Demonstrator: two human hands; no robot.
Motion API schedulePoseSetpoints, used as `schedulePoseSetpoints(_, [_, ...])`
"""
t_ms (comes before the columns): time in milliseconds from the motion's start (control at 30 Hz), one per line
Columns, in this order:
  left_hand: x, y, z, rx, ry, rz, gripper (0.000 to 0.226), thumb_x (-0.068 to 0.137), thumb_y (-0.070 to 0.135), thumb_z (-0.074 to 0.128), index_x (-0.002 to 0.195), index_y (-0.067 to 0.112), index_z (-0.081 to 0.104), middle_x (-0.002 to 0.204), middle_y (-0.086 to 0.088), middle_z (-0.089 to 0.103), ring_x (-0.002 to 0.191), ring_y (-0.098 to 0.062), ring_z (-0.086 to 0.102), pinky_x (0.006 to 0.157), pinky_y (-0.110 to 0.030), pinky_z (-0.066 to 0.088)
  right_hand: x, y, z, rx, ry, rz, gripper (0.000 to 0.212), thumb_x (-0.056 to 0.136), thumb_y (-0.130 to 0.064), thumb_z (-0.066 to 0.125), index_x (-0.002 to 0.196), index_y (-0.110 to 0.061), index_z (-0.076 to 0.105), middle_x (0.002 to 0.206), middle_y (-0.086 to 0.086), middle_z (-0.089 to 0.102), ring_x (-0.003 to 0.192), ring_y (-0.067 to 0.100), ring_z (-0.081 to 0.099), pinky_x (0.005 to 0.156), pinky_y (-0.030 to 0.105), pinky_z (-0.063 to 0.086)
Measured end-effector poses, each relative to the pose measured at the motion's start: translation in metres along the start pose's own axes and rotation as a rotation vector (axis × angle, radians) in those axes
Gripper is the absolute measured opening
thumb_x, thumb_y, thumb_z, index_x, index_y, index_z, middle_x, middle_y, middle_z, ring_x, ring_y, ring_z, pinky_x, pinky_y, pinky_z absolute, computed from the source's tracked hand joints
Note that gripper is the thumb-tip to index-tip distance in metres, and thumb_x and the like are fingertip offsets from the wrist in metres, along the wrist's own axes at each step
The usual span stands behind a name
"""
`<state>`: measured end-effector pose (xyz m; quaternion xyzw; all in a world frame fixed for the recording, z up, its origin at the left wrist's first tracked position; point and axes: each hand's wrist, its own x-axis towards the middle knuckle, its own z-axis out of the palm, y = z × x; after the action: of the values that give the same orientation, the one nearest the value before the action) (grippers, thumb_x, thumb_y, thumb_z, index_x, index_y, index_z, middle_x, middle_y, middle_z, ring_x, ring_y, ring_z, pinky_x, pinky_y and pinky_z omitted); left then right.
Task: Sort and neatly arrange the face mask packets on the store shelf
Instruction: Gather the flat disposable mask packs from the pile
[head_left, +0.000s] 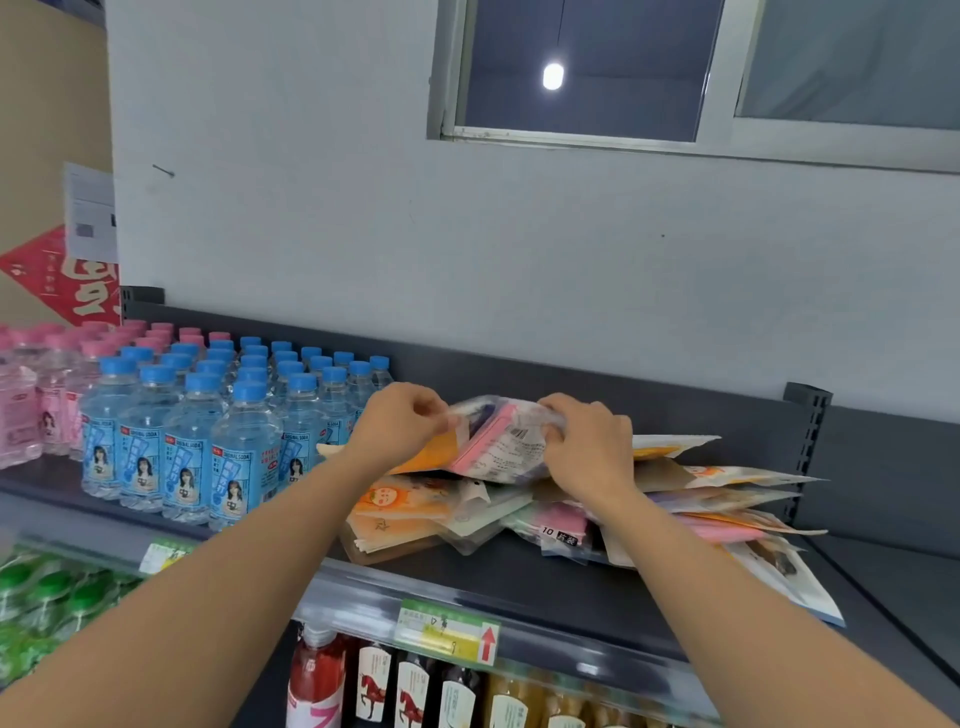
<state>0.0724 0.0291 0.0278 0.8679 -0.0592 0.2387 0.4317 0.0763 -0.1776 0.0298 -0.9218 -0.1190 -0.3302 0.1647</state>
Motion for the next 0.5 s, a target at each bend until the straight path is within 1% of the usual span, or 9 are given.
schedulePoseSetpoints(67, [-0.003,0.008,-0.004,-0.095,0.005,-0.025,0.006,0.09,0.018,0.066,0.088,0.018,0.072,0.084,0.005,0.068,0.081,-0.009,0.06,0.065,-0.021,0.043,0.003,0.0,-0.009,0.031,0.005,0.025,0.036,0.096,-0.018,0.047,0.13,-0.029,0.055,0.112,0.001,0.068,0.112,0.023,0.053,0.097,0.037,0.031])
schedulePoseSetpoints(133, [-0.006,0.012,-0.004,-0.034,0.033,-0.033,0.016,0.091,0.007,0.06,0.09,0.021,0.067,0.087,0.005,0.065,0.086,-0.012,0.059,0.066,-0.021,0.042,0.003,0.001,-0.018,0.047,0.012,0.037,0.037,0.096,-0.018,0.047,0.131,-0.028,0.055,0.113,0.002,0.068,0.113,0.023,0.054,0.098,0.037,0.031])
schedulePoseSetpoints(233, [-0.011,0.011,0.0,0.084,0.123,-0.037,0.028,0.088,-0.002,0.056,0.082,0.025,0.059,0.093,-0.001,0.062,0.096,-0.022,0.059,0.067,-0.025,0.041,0.0,0.001,-0.029,0.084,0.024,0.038,0.035,0.094,-0.021,0.048,0.127,-0.026,0.058,0.112,0.0,0.068,0.112,0.023,0.055,0.099,0.037,0.032])
schedulePoseSetpoints(333, [-0.019,0.008,0.001,0.331,0.28,-0.144,0.024,0.086,0.004,0.06,0.087,0.028,0.063,0.116,-0.008,0.052,0.111,-0.029,0.049,0.085,-0.037,0.043,-0.007,0.001,-0.042,0.185,0.152,0.029,0.03,0.082,-0.032,0.052,0.106,-0.023,0.068,0.09,-0.002,0.07,0.095,0.023,0.062,0.095,0.039,0.04])
schedulePoseSetpoints(367, [-0.022,0.005,0.0,0.353,0.286,-0.181,0.022,0.086,0.006,0.061,0.087,0.027,0.065,0.118,-0.01,0.053,0.103,-0.028,0.054,0.08,-0.037,0.045,-0.008,0.001,-0.047,0.221,0.225,0.031,0.033,0.077,-0.035,0.05,0.099,-0.021,0.07,0.082,-0.003,0.069,0.089,0.024,0.063,0.093,0.039,0.042])
schedulePoseSetpoints(400, [-0.026,0.002,0.0,0.312,0.261,-0.207,0.02,0.087,0.006,0.062,0.086,0.026,0.065,0.113,-0.01,0.058,0.086,-0.025,0.059,0.067,-0.033,0.047,-0.009,0.002,-0.053,0.238,0.297,0.034,0.036,0.074,-0.036,0.048,0.096,-0.019,0.07,0.076,-0.003,0.065,0.084,0.024,0.062,0.09,0.038,0.042])
schedulePoseSetpoints(433, [-0.029,-0.001,0.001,0.254,0.214,-0.23,0.02,0.087,0.005,0.061,0.085,0.024,0.066,0.1,-0.007,0.063,0.066,-0.019,0.058,0.053,-0.028,0.044,-0.008,0.003,-0.058,0.243,0.361,0.035,0.037,0.072,-0.036,0.047,0.094,-0.018,0.071,0.073,-0.003,0.063,0.081,0.024,0.06,0.088,0.036,0.039])
schedulePoseSetpoints(467, [-0.031,-0.004,0.002,0.219,0.182,-0.244,0.02,0.088,0.004,0.06,0.087,0.022,0.068,0.087,-0.005,0.066,0.053,-0.015,0.052,0.045,-0.024,0.039,-0.008,0.003,-0.063,0.246,0.414,0.035,0.036,0.072,-0.035,0.046,0.091,-0.017,0.071,0.071,-0.002,0.062,0.08,0.024,0.059,0.086,0.034,0.036])
schedulePoseSetpoints(500, [-0.033,-0.006,0.003,0.213,0.182,-0.247,0.021,0.088,0.004,0.059,0.089,0.022,0.069,0.077,-0.004,0.066,0.048,-0.014,0.048,0.042,-0.023,0.037,-0.007,0.003,-0.067,0.252,0.458,0.032,0.034,0.072,-0.034,0.047,0.089,-0.016,0.071,0.07,-0.001,0.063,0.078,0.024,0.058,0.083,0.033,0.032])
